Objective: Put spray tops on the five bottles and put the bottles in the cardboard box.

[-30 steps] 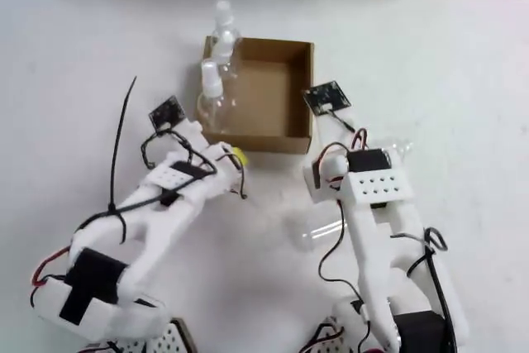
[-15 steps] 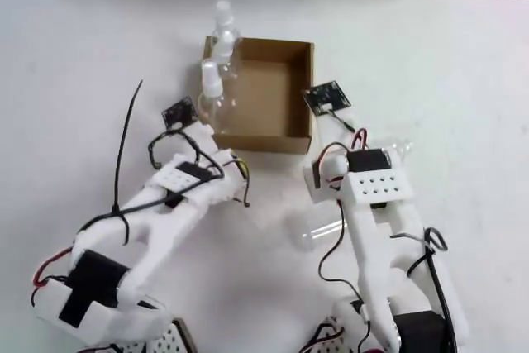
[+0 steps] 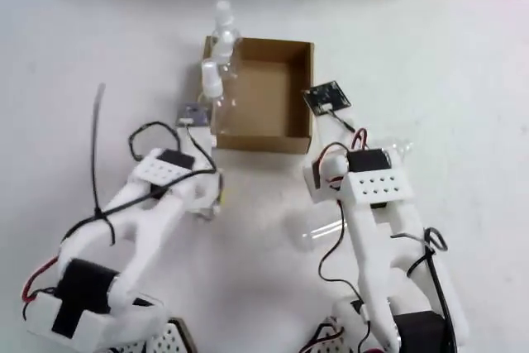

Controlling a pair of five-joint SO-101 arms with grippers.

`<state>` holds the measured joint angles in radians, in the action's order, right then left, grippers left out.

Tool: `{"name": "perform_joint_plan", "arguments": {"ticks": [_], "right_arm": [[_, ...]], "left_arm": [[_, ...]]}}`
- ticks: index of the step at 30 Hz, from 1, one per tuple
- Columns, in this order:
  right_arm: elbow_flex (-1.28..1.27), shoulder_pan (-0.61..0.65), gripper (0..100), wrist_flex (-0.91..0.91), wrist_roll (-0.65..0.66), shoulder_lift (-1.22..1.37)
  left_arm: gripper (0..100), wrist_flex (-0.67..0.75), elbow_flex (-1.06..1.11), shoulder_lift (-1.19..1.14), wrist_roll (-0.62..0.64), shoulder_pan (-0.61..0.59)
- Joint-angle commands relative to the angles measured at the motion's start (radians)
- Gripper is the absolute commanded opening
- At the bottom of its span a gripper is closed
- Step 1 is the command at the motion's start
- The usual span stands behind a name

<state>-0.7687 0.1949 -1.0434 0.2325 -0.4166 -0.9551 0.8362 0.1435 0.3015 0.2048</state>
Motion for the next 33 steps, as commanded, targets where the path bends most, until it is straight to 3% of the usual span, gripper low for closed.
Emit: {"name": "perform_joint_plan", "arguments": {"ticks": [1,6,13,20,24,33], "right_arm": [[0.008,-0.01,1.7,0.01,0.009,-0.031],[0.008,-0.01,1.7,0.01,0.009,-0.031],[0.008,-0.01,1.7,0.01,0.009,-0.031],[0.008,-0.01,1.7,0.012,0.009,-0.031],[0.008,-0.01,1.7,0.012,0.009,-0.031],[0.008,-0.01,1.7,0.012,0.009,-0.031]], "left_arm": [[2,-0.052,-0.032,0.065,-0.262,-0.047],[4,-0.052,-0.034,0.065,-0.206,-0.042],[27,-0.098,-0.04,0.073,-0.204,-0.05],[24,-0.141,-0.112,0.065,-0.198,-0.042],[24,-0.135,-0.114,0.065,-0.074,-0.05],[24,-0.133,-0.147,-0.036,-0.025,-0.074]]}}
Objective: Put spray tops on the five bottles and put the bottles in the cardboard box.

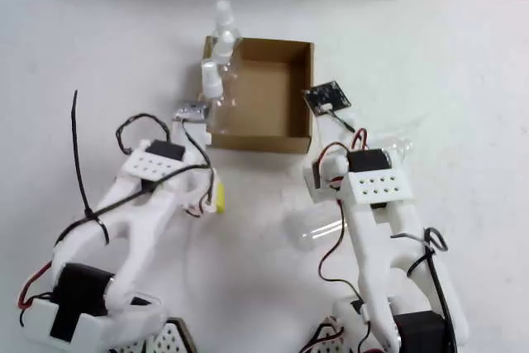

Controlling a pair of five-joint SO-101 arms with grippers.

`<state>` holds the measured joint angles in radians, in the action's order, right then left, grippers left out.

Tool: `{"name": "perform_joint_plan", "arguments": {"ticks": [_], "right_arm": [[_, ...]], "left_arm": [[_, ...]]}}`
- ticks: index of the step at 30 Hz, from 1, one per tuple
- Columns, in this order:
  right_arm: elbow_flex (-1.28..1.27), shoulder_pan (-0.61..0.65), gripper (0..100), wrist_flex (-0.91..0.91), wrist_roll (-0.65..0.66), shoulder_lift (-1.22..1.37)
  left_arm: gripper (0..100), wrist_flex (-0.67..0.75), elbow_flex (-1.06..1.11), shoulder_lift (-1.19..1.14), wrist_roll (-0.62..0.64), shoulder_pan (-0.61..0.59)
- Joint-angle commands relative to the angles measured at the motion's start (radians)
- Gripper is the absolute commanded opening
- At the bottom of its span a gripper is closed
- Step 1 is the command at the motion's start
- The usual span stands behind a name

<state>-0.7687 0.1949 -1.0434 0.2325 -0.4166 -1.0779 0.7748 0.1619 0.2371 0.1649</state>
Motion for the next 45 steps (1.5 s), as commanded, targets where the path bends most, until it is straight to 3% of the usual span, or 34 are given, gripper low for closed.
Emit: {"name": "perform_joint_plan", "arguments": {"ticks": [1,7,14,18,25,34,36,39,42,45], "right_arm": [[0.008,-0.01,1.7,0.013,0.009,-0.03],[0.008,-0.01,1.7,0.013,0.009,-0.03],[0.008,-0.01,1.7,0.013,0.009,-0.03],[0.008,-0.01,1.7,0.013,0.009,-0.03],[0.008,-0.012,1.7,0.015,0.009,-0.03],[0.008,-0.012,1.7,0.015,0.011,-0.03],[0.008,-0.012,1.7,0.015,0.011,-0.03],[0.008,-0.012,1.7,0.015,0.011,-0.03],[0.008,-0.012,1.7,0.015,0.011,-0.03],[0.008,-0.015,1.7,0.013,0.011,-0.031]], "left_arm": [[24,-0.015,-0.109,-0.088,0.046,-0.039],[24,-0.057,-0.212,-0.26,0.046,-0.041],[24,-0.057,-0.213,-0.269,0.044,-0.044],[24,-0.083,-0.206,-0.234,0.043,-0.044],[24,0.006,-0.066,-0.068,0.043,-0.045],[24,0.026,-0.048,-0.059,0.043,-0.042],[19,0.048,-0.043,-0.061,0.043,-0.039],[2,0.072,-0.043,-0.061,-0.023,-0.036],[6,0.078,-0.046,-0.084,-0.052,-0.036],[2,0.086,-0.057,-0.125,-0.058,-0.035]]}}
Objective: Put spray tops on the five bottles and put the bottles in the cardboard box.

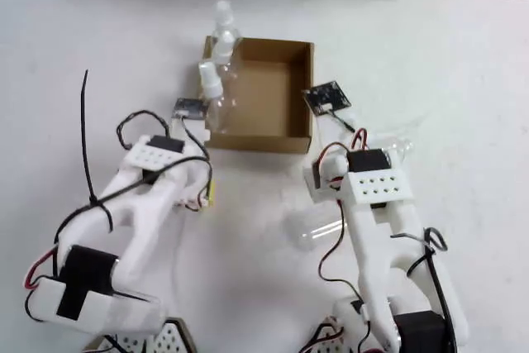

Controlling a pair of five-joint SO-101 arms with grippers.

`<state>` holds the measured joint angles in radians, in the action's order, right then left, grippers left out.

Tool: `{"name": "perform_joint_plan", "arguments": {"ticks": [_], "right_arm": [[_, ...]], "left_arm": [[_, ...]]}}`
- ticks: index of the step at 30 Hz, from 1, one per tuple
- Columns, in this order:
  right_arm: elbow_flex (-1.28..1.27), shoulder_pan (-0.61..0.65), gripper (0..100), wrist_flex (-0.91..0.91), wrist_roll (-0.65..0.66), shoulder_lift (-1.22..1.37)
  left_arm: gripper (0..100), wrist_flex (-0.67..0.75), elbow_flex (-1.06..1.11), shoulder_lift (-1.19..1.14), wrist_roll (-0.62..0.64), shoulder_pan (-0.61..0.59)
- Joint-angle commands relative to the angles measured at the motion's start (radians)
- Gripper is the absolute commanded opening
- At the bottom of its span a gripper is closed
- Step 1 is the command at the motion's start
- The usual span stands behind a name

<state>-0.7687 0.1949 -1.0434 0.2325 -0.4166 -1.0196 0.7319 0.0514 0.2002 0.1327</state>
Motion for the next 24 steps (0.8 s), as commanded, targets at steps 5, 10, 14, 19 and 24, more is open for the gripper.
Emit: {"name": "perform_joint_plan", "arguments": {"ticks": [5,10,14,19,24], "right_arm": [[0.046,-0.077,1.7,-0.068,0.011,-0.074],[0.104,-0.163,1.8,-0.283,0.008,-0.216],[0.074,-0.249,1.7,-0.389,0.069,-0.311],[-0.068,-0.44,1.7,-0.394,0.259,-0.355],[-0.212,-0.579,1.7,-0.272,0.351,-0.352]], "left_arm": [[2,0.021,-0.064,-0.035,-0.025,-0.012],[2,0.021,-0.064,-0.03,-0.026,-0.012],[2,0.025,-0.064,-0.03,-0.026,-0.012],[2,0.026,-0.06,-0.031,-0.026,-0.012],[2,0.026,-0.061,-0.031,-0.026,-0.012]]}}
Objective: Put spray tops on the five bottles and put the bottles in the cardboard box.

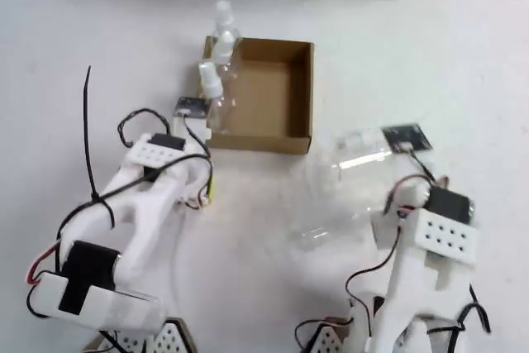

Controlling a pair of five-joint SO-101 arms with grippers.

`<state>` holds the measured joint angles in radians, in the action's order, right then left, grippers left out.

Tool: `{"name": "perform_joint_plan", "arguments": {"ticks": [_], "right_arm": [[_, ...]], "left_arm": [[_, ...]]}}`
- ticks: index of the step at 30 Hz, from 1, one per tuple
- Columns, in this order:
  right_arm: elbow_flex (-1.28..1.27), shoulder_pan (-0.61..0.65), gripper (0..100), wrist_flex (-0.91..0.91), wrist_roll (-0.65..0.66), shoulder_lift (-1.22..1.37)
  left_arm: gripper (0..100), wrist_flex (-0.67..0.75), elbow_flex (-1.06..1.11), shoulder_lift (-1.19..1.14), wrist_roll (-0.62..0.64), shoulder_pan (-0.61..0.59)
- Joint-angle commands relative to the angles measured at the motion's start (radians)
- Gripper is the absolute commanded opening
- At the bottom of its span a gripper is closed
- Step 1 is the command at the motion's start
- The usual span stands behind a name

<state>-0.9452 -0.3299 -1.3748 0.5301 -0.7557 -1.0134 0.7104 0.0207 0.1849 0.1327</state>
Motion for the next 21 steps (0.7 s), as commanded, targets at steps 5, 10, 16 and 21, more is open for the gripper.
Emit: {"name": "perform_joint_plan", "arguments": {"ticks": [5,10,16,21], "right_arm": [[-0.141,-0.004,1.7,0.206,0.025,-0.013],[-0.153,0.067,1.7,0.255,-0.054,-0.012],[-0.123,0.082,1.6,0.337,-0.114,0.097],[0.021,0.084,1.6,0.363,-0.115,0.306]], "left_arm": [[2,0.017,-0.041,0.001,-0.011,-0.012],[2,0.015,-0.043,0.001,-0.011,-0.031],[2,0.017,-0.044,0.001,-0.011,-0.048],[2,0.017,-0.044,0.001,-0.011,-0.047]]}}
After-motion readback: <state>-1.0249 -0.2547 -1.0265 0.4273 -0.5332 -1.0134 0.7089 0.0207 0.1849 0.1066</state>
